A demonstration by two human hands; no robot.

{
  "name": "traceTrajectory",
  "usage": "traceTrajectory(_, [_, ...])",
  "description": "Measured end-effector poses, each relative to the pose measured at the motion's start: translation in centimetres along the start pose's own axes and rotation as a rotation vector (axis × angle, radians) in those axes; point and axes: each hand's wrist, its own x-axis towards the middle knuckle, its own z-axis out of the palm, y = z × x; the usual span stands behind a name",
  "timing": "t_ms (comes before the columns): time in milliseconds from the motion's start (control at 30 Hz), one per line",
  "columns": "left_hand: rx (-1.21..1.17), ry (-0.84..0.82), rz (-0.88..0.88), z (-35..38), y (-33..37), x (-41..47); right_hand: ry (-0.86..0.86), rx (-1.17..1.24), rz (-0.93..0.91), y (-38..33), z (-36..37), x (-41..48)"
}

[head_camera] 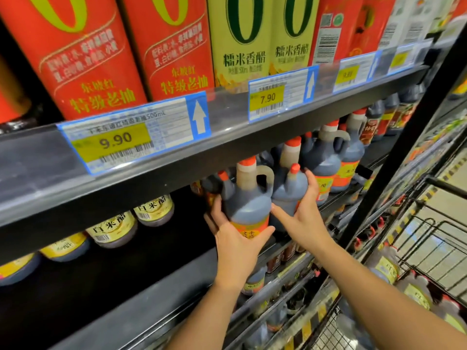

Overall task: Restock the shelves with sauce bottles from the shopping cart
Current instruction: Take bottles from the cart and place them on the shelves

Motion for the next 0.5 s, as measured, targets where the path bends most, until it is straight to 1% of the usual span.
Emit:
traceTrajectory(133, [0.025, 0.011, 0.036, 0.7, 0.3, 0.1, -0.027, -0.048, 0.015, 0.2, -0.4, 0.4])
traceTrajectory(233, [0.041, 0.021, 0.028, 0.9, 0.2, 0.2, -0.041, -0.066, 0.033, 0.1, -0.6, 0.6])
traceTrajectory(400, [0.078, -0.009, 0.007, 0.5, 0.6, 0.3, -0.067, -0.084, 0.057, -0.1, -0.9, 0.4])
traceTrajectory(500, [0.086, -0.043, -0.004, -0.2, 0.9, 0.0, -0.072, -0.18, 0.013, -0.5, -1.7, 0.1])
